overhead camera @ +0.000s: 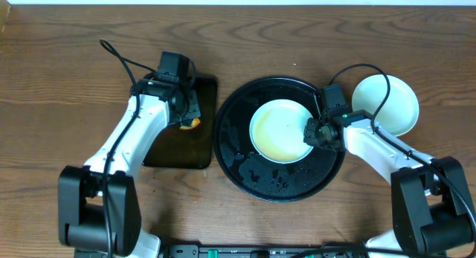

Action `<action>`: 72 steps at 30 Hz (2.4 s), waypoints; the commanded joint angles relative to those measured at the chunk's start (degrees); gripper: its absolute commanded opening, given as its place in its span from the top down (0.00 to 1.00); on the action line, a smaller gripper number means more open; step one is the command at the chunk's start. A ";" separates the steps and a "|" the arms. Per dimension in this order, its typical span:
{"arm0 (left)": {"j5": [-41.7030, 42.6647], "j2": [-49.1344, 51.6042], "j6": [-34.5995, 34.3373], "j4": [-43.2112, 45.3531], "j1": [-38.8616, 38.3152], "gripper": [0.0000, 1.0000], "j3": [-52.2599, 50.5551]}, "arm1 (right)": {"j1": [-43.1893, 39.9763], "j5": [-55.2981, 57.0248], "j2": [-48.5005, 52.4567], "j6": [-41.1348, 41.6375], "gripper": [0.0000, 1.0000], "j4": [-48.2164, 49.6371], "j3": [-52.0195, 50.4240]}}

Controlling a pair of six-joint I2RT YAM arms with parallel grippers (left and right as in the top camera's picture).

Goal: Clean dirty plates on tray and stack at the side
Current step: 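Place the sponge on the black tray with the left gripper, then lift the pale blue plate off the round tray with the right gripper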

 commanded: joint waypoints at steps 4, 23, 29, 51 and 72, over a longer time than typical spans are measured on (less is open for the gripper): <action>3.45 7.17 12.70 -0.87 0.50 0.83 -0.68 | 0.35 -0.07 0.13 0.42 0.99 0.66 -1.73; 3.50 -3.78 11.78 -2.86 0.48 0.23 -0.13 | -0.07 -0.92 -7.56 -11.67 0.99 12.26 -1.60; 3.50 -3.82 11.58 -4.26 0.48 0.23 -0.13 | -0.07 0.90 -14.36 -18.18 0.99 11.91 -1.60; 3.50 -3.85 11.58 -4.04 0.48 0.23 -0.13 | 16.31 40.96 -25.49 -51.39 0.99 15.30 -1.60; 3.50 -3.82 11.58 -3.93 0.48 0.23 -0.13 | 20.85 58.01 -25.42 -50.05 0.99 22.77 -1.62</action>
